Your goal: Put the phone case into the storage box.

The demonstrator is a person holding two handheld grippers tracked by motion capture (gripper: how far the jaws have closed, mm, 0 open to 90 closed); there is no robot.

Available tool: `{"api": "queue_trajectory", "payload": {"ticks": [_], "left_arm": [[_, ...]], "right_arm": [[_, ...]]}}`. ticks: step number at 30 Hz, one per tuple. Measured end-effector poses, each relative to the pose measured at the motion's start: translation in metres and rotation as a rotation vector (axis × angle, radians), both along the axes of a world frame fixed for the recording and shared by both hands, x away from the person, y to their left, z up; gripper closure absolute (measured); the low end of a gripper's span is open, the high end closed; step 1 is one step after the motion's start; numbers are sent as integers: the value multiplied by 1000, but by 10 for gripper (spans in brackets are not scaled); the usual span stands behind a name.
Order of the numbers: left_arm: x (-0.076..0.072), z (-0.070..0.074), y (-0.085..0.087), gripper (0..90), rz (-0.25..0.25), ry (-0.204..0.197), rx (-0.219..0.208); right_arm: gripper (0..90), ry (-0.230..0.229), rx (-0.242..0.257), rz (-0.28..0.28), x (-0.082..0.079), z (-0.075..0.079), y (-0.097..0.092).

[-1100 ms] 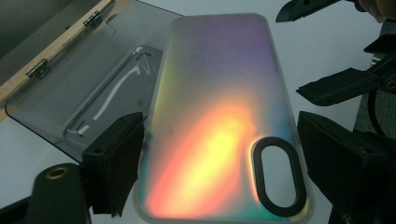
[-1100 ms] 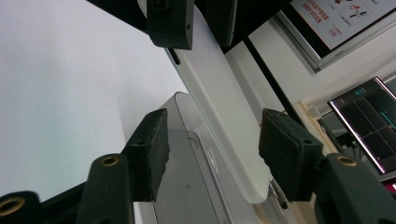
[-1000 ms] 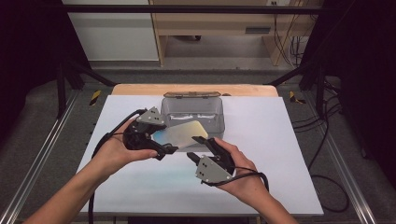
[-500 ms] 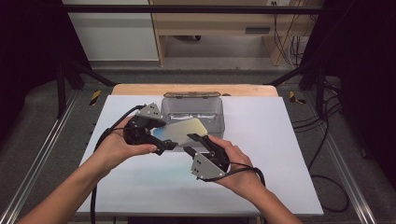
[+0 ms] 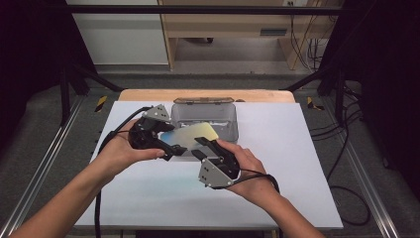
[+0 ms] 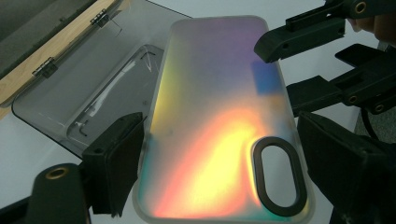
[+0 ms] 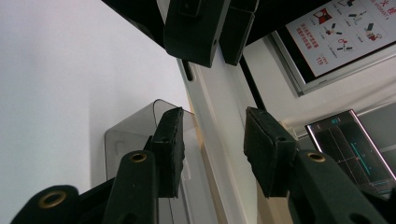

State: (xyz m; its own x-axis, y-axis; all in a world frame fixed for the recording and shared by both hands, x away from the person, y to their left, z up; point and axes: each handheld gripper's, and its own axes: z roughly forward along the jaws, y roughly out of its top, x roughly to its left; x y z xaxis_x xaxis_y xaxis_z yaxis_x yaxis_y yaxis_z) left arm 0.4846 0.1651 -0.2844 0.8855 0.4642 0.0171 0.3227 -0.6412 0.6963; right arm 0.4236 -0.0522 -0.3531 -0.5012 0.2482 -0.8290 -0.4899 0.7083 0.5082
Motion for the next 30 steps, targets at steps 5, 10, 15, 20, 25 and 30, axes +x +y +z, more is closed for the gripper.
{"api": "queue_trajectory", "payload": {"ticks": [5, 10, 15, 20, 25, 30], "left_arm": [[-2, 1, -1, 175, -10, 0, 0], [-3, 2, -1, 175, -9, 1, -7], [-3, 2, -1, 174, -13, 5, -9], [-4, 2, 0, 175, -18, 11, -6], [-4, 2, 0, 175, -25, 13, 2], [-4, 1, -1, 174, -25, 19, -2]], "right_arm": [[596, -8, -11, 4, -2, -1, 1], [614, -10, -16, 5, -5, -2, 1], [624, -14, -22, 8, -5, -2, 2], [636, -19, -22, 10, -5, -2, 2], [653, -21, -28, 12, -5, -3, 2], [670, -25, -26, 12, -6, -4, 1]]}}
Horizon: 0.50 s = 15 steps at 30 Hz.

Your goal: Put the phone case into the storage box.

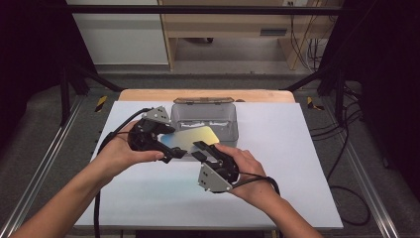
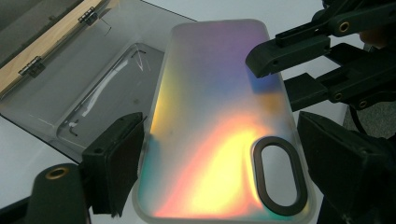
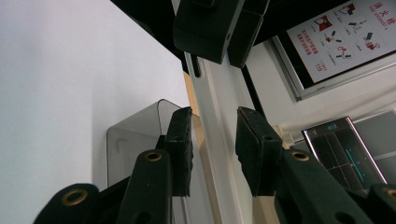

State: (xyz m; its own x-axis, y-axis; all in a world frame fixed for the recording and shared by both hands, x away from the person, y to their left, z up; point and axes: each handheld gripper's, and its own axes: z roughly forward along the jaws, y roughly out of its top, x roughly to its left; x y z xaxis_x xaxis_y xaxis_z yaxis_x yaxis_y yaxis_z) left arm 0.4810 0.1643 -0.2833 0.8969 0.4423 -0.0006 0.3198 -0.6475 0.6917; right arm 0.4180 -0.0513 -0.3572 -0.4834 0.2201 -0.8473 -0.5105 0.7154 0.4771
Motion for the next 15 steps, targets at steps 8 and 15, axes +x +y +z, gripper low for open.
{"api": "queue_trajectory", "payload": {"ticks": [8, 15], "left_arm": [[1, -1, -3, 175, -16, 8, 5], [1, -2, -2, 174, -12, 11, 4]], "right_arm": [[702, -2, -6, 5, 1, -1, 0], [716, 1, -4, 6, 1, -2, 0]]}}
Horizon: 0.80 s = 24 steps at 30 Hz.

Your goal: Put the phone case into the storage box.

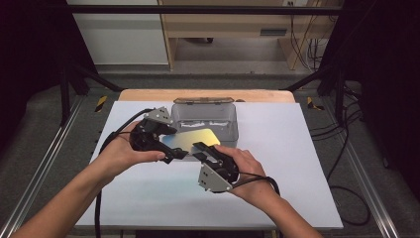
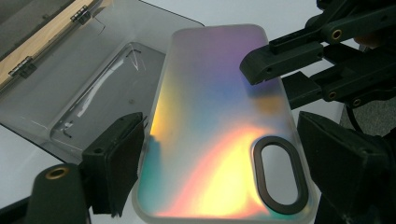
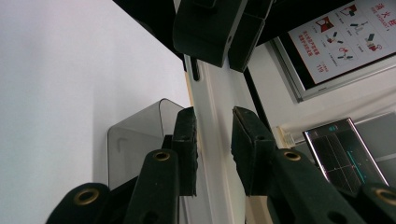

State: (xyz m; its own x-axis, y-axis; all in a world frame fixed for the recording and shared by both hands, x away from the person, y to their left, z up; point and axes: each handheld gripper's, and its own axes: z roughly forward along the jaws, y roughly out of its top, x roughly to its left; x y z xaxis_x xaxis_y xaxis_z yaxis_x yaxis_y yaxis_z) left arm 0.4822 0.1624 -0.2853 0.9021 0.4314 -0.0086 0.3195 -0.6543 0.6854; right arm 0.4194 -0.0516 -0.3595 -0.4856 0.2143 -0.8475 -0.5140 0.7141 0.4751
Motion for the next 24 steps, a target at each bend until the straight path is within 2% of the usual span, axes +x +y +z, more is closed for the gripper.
{"api": "queue_trajectory", "payload": {"ticks": [24], "left_arm": [[5, -8, 1, 173, 15, 70, -45]], "right_arm": [[785, 7, -22, 11, -2, -7, -1]]}}
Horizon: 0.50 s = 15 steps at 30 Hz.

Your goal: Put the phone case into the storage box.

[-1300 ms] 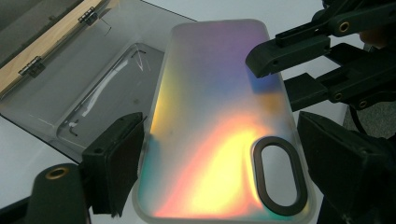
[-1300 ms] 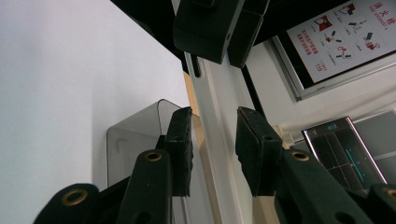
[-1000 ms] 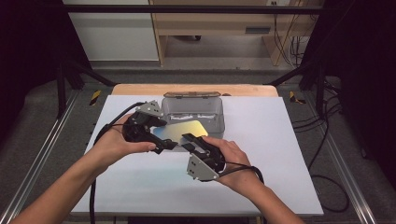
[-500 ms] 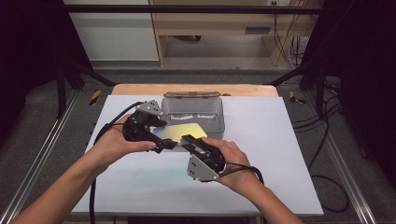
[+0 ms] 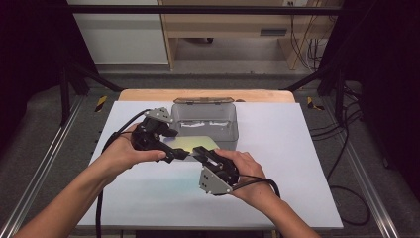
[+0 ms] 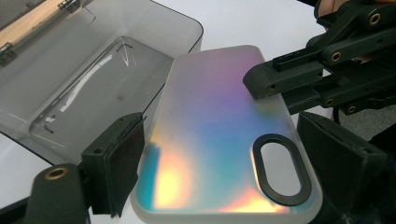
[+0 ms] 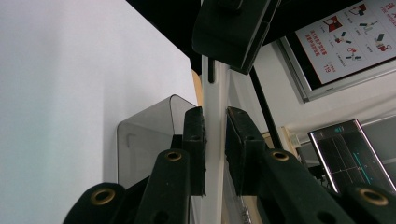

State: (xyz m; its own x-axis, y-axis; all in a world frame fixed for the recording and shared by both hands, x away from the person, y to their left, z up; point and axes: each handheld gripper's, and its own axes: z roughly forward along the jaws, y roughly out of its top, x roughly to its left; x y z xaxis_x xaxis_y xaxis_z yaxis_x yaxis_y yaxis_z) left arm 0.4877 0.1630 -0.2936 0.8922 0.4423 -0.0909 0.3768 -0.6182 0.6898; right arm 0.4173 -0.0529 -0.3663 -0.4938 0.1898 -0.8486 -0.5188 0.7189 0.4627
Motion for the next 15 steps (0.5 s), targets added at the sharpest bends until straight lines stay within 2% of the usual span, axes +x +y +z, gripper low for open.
{"api": "queue_trajectory", "payload": {"ticks": [5, 10, 13, 14, 15], "left_arm": [[1, -6, 1, 172, 16, 30, -26], [0, -14, 1, 169, 34, 30, -46], [0, -16, 1, 159, 52, 5, -92], [0, -14, 3, 139, 59, -11, -122], [0, -14, 3, 137, 59, -11, -122]], "right_arm": [[807, 2, 12, -8, -1, -2, -1], [810, 18, 19, -15, 0, -3, -3], [811, 36, 16, -18, 1, -5, -4], [811, 45, 17, -23, 1, -7, -5], [811, 45, 17, -23, 1, -7, -5]]}}
